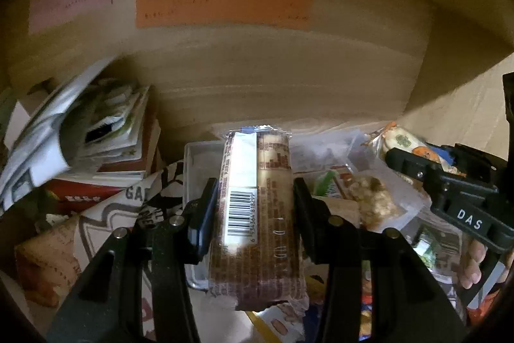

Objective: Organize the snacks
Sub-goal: 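Lower the biscuit roll into the box with left while right releases the bun there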

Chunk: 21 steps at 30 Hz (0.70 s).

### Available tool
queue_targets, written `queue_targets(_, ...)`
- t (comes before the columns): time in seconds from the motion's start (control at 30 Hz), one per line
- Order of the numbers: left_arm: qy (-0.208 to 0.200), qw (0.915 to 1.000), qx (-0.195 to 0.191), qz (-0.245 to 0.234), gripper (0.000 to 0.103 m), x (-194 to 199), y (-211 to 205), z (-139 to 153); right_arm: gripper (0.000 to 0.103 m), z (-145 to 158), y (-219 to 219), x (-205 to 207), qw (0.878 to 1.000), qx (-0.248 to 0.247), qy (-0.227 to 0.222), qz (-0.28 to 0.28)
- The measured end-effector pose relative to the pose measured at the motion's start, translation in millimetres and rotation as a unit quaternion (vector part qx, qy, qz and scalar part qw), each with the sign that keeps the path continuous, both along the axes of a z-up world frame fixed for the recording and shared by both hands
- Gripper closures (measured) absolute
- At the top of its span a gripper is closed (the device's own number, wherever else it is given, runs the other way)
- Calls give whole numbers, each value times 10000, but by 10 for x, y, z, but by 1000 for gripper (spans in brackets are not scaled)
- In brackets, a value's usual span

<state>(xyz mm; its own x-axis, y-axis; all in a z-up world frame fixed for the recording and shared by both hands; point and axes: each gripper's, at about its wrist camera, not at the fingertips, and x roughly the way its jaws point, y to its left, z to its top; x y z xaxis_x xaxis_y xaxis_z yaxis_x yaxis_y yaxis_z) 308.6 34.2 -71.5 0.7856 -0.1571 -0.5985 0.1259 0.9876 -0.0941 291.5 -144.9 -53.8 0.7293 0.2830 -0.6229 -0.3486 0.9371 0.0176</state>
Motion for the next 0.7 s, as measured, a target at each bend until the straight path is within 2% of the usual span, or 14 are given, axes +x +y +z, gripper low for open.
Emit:
queue_targets(0.33, 342, 9994, -89, 18, 58, 278, 1, -171, 72, -255, 42, 325, 9988, -74, 481, -25)
queue_targets(0.43, 471, 9987, -208, 24, 58, 337, 3, -197, 72, -277, 57, 341, 9988, -107, 474, 1)
queue_targets(0.53, 432, 9988, -240, 53, 58, 316, 0, -183, 71, -268, 54, 320, 9991, -114, 415, -49)
queue_targets(0.7, 313, 9992, -226, 47, 56, 232, -2, -97, 60, -202, 21, 291, 9992, -10, 386, -61)
